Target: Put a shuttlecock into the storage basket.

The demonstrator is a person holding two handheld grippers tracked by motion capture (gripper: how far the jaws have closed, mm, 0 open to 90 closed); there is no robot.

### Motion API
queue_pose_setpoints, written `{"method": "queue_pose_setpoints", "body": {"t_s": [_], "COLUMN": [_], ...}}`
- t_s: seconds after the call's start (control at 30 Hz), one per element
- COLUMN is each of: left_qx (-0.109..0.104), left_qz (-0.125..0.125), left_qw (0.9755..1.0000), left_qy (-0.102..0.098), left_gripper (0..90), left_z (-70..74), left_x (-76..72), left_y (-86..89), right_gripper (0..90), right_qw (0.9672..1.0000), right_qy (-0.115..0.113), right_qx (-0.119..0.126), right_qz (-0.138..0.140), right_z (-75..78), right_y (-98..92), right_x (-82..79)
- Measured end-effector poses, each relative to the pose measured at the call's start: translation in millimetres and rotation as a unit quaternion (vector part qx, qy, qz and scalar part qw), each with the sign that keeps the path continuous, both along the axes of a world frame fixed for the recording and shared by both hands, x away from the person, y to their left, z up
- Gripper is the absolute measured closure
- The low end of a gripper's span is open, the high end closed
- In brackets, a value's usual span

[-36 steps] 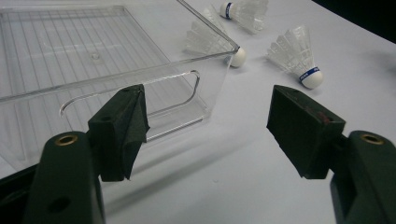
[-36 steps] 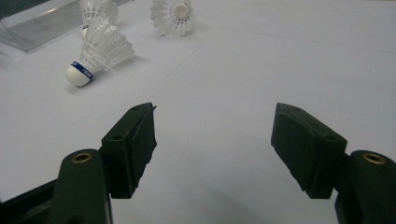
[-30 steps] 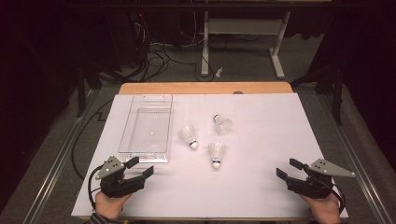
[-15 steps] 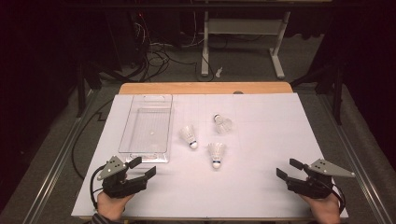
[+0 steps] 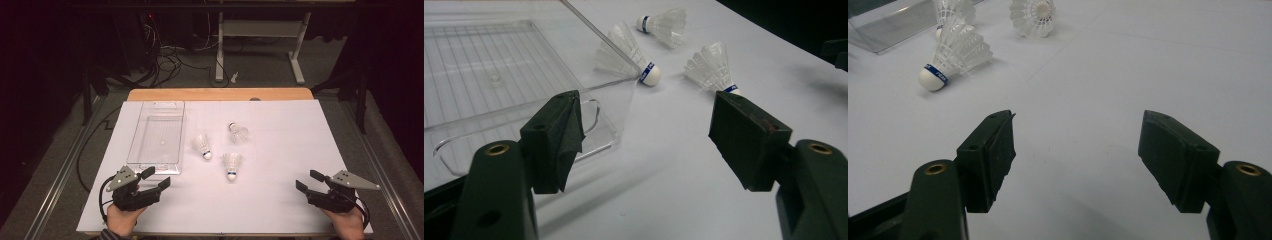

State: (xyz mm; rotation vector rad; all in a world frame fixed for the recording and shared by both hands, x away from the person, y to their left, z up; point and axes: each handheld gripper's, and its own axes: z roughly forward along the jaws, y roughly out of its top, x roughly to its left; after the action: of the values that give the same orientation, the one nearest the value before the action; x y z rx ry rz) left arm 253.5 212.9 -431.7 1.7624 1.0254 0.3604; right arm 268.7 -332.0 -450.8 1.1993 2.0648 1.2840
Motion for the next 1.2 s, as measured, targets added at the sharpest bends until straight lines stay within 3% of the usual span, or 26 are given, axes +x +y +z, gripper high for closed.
{"method": "queue_pose_setpoints", "body": {"t_s": [1.2], "left_qx": [0.004], "left_qz": [-0.025], "left_qw": [0.9996], "left_qy": [-0.01], "left_gripper": [32.1], "left_z": [19.0], "left_x": [19.8], "left_y": [-28.6], "right_gripper": [31.4], "right_qw": [1.0], "right_qy": [0.002], "right_qx": [-0.003], "right_qz": [0.002], "right_z": [-1.0], "right_y": [0.8], "right_x": [0.9]}}
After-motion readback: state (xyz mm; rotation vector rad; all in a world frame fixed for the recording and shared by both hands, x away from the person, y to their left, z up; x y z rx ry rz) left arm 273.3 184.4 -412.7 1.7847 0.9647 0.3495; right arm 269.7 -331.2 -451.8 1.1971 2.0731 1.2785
